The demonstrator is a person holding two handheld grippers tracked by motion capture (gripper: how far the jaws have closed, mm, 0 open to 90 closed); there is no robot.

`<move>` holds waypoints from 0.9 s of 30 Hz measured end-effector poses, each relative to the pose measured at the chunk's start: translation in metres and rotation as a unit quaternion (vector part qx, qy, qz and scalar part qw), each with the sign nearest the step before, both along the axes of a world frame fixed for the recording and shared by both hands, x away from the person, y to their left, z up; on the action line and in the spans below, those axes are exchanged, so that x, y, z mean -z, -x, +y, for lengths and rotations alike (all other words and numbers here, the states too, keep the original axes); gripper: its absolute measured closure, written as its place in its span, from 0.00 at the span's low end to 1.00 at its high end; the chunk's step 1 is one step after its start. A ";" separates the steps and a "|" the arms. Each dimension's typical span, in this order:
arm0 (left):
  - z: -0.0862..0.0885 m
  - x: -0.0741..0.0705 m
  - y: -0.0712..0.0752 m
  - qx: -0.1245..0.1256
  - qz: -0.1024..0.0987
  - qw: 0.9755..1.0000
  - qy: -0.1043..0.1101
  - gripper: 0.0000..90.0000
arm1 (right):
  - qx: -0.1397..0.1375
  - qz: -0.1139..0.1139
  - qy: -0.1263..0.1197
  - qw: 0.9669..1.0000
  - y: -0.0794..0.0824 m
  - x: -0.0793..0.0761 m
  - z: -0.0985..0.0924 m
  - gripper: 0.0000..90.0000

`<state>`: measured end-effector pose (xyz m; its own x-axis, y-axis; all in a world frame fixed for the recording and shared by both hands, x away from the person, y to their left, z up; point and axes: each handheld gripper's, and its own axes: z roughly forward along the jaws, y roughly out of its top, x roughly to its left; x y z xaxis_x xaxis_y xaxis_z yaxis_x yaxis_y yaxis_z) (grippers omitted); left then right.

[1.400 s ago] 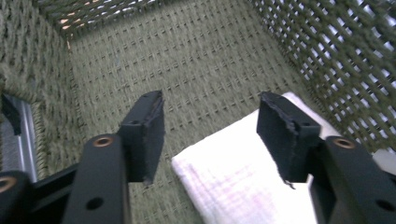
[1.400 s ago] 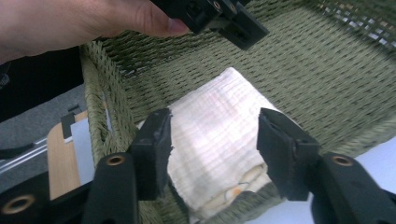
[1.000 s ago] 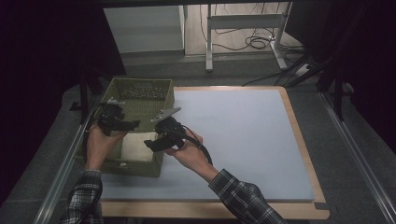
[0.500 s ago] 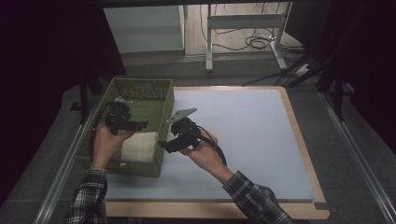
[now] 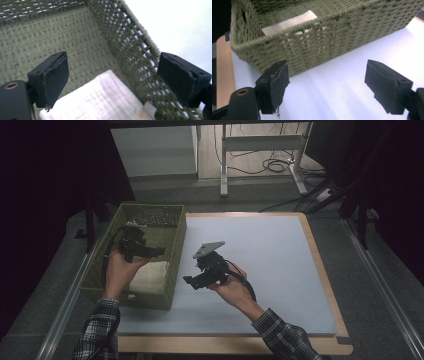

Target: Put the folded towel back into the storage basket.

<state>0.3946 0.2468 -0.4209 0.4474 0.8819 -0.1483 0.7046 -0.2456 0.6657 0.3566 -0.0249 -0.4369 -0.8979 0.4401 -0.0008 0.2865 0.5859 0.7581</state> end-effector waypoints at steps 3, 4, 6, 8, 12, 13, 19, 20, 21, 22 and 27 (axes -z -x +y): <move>-0.004 -0.001 -0.001 0.003 -0.002 1.000 0.002 0.10 | -0.005 -0.002 0.005 1.000 0.001 0.002 -0.005 0.18; -0.008 -0.003 -0.001 0.005 -0.005 1.000 0.007 0.10 | -0.005 -0.003 0.005 1.000 0.001 0.003 -0.010 0.17; -0.011 -0.004 -0.001 0.009 -0.006 1.000 0.010 0.10 | -0.005 -0.003 0.006 1.000 0.001 0.003 -0.012 0.17; -0.020 -0.007 -0.001 0.017 -0.010 1.000 0.013 0.09 | -0.001 0.001 0.003 1.000 0.002 0.005 -0.021 0.16; -0.030 -0.009 0.000 0.026 -0.013 1.000 0.007 0.08 | 0.002 0.007 -0.001 1.000 0.003 0.007 -0.030 0.15; -0.033 -0.009 0.000 0.030 -0.014 0.999 0.006 0.07 | 0.003 0.009 -0.002 1.000 0.003 0.007 -0.034 0.14; -0.055 -0.012 0.001 0.053 -0.020 0.998 0.007 0.06 | 0.006 0.012 0.002 1.000 0.004 0.012 -0.059 0.12; -0.059 -0.013 0.001 0.055 -0.020 0.998 0.009 0.06 | 0.009 0.010 0.004 1.000 0.005 0.013 -0.063 0.12; -0.059 -0.013 0.001 0.055 -0.020 0.998 0.009 0.06 | 0.009 0.010 0.004 1.000 0.005 0.013 -0.063 0.12; -0.066 -0.013 0.001 0.062 -0.021 0.998 0.011 0.06 | 0.014 0.007 0.008 1.000 0.005 0.014 -0.071 0.12; -0.086 -0.012 0.005 0.084 -0.026 0.996 0.006 0.05 | 0.027 0.007 0.003 1.000 0.007 0.017 -0.091 0.12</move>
<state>0.3896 0.1611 -0.4089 0.5962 0.7920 -0.1315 0.6181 -0.3483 0.7047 0.3494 -0.1157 -0.4538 -0.8725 0.4886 0.0084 0.3283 0.5732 0.7508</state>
